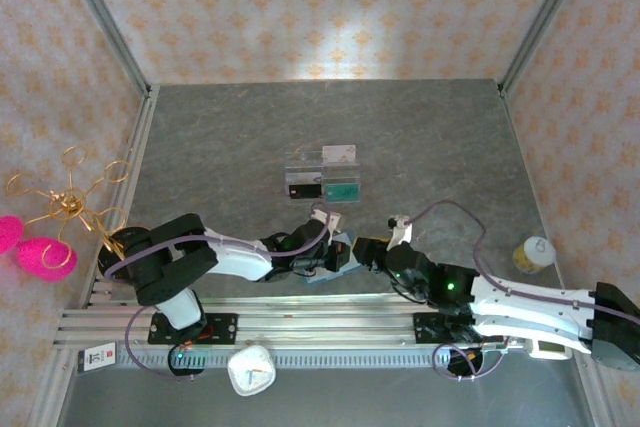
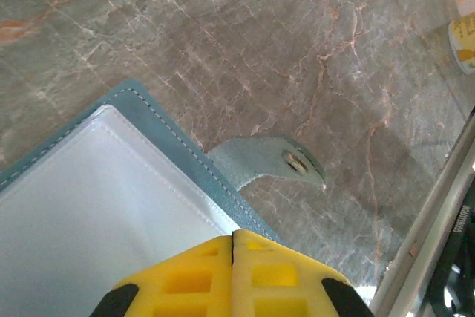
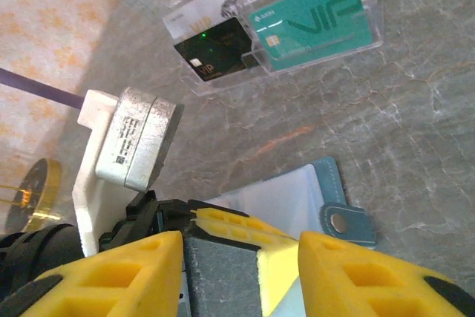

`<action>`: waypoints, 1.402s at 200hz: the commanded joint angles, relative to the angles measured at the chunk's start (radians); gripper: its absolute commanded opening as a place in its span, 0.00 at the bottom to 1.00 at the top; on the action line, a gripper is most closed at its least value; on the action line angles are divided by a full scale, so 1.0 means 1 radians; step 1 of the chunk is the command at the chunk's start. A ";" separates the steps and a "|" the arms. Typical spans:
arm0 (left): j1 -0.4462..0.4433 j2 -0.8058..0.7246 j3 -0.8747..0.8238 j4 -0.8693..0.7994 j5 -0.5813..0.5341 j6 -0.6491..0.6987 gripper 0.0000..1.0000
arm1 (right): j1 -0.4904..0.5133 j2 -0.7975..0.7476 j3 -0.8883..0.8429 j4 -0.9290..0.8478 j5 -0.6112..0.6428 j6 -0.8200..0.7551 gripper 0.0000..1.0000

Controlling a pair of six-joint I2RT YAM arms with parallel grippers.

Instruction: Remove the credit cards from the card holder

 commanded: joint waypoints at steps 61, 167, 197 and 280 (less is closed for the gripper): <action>0.001 -0.436 -0.294 -0.218 -0.193 -0.110 0.00 | -0.100 0.341 0.143 0.182 -0.433 -0.212 0.27; 0.099 -0.294 -0.218 -0.220 -0.189 0.042 0.00 | -0.131 0.497 0.127 0.084 -0.344 -0.120 0.21; 0.069 -0.445 -0.208 -0.260 -0.221 0.032 0.00 | -0.132 0.408 0.146 0.114 -0.387 -0.125 0.25; 0.080 -0.299 -0.192 -0.211 -0.283 0.089 0.00 | -0.248 0.675 0.227 0.335 -0.644 -0.063 0.23</action>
